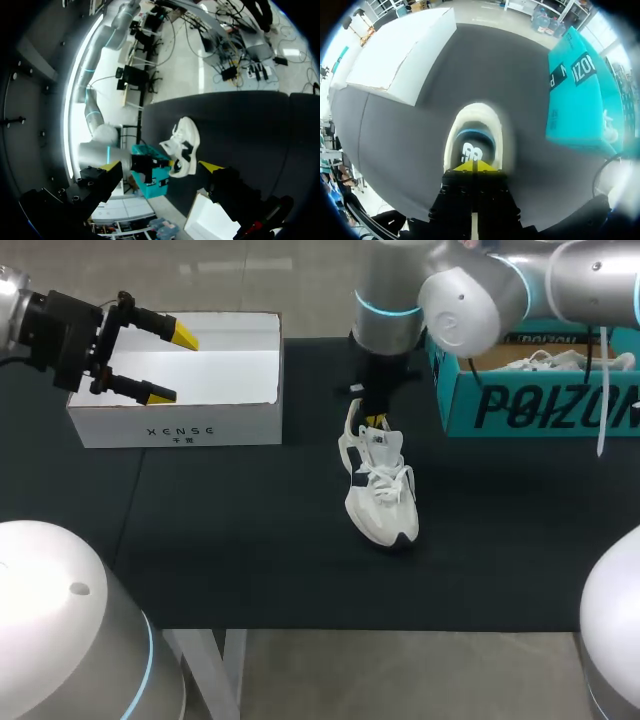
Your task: Take the shoe out of the shoebox, open the shoe tongue, remove and reinsert the insole, then place the shoe into the shoebox
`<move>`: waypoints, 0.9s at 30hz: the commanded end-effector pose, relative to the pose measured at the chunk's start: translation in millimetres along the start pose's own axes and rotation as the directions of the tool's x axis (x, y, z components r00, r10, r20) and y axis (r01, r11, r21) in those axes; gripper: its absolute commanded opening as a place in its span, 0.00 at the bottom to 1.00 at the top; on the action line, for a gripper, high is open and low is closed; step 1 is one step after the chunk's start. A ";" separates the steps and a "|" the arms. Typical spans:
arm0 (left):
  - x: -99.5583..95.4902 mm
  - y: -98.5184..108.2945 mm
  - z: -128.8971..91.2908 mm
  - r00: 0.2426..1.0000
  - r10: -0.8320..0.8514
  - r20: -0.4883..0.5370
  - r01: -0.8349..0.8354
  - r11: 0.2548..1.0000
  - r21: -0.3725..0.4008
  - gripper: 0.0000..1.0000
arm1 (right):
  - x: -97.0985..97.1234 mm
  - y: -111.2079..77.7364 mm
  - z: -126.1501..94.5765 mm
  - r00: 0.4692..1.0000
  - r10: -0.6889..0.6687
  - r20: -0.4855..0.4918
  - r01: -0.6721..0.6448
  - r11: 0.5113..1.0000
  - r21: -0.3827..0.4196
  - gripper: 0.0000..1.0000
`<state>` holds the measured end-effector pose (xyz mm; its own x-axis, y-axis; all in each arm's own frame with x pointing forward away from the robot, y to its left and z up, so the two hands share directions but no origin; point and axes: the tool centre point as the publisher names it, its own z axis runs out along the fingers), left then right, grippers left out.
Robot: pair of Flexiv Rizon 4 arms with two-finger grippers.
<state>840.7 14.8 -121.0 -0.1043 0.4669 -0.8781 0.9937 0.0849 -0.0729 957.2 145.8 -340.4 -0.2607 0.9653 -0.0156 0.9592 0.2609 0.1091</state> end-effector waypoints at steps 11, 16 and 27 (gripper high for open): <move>-0.3 0.1 -0.2 1.000 0.001 -0.002 -0.001 1.000 0.000 1.00 | -0.9 15.9 45.1 0.996 -0.032 0.079 0.026 0.997 0.076 0.00; -0.3 0.1 -0.2 1.000 0.001 -0.002 -0.001 1.000 0.000 1.00 | 0.7 11.5 62.5 0.998 -0.039 0.048 0.033 0.993 0.115 0.00; -0.3 0.1 -0.2 1.000 0.001 -0.002 -0.001 1.000 0.000 1.00 | 0.0 -2.1 72.0 0.997 -0.058 0.045 0.049 0.981 0.185 0.00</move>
<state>840.7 14.8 -121.0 -0.1044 0.4668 -0.8782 0.9937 0.0850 -0.0729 963.7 146.7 -408.7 -0.3116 0.9479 -0.0669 0.9489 0.3067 -0.0736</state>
